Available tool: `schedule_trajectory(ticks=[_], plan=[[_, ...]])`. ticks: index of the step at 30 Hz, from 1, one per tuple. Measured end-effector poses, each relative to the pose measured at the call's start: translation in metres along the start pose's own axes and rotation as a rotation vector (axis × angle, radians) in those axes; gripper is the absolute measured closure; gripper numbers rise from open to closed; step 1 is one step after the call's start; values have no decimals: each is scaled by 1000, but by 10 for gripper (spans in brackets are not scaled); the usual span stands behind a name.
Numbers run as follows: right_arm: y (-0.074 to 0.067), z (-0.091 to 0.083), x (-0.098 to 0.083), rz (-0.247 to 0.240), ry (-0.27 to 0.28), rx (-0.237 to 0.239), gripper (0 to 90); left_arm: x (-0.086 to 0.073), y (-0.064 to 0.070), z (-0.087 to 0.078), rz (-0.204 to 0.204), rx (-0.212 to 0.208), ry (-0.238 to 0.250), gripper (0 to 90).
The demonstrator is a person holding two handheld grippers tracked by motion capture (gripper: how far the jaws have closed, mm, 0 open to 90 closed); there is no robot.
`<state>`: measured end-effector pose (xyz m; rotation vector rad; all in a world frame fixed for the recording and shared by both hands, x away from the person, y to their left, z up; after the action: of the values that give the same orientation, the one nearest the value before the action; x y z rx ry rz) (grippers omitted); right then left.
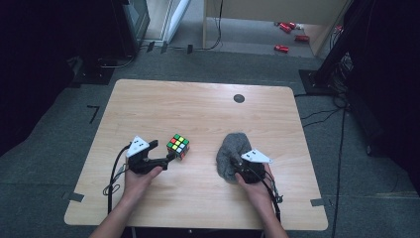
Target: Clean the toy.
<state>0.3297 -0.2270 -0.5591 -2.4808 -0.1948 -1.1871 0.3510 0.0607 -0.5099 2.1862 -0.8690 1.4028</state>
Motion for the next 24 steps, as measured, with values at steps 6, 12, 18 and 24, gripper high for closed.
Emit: schedule_trajectory(ticks=[6,12,18,24], plan=[[-5,-2,0,-18,-23,53,409,-11,-13,-21,-6,31,-7,121],[-3,-10,7,23,-14,60,154,-20,-24,-36,-11,59,-20,129],[-14,-25,17,11,0,98,0,-27,-37,-53,-5,81,-37,139],[-2,-40,18,7,-17,50,0,-38,-47,-68,-9,109,-70,119]])
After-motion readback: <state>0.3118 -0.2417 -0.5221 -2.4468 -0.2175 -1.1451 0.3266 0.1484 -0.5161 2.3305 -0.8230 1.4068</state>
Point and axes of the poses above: each handheld gripper's, and its own axes: z roughly forward along the jaws, x roughly out of its top, y roughly to its right, the point moved 8 cm from there along z, roughly forward along the jaws, and after that the axes turned 14 degrees about z, right-handed, at the moved point
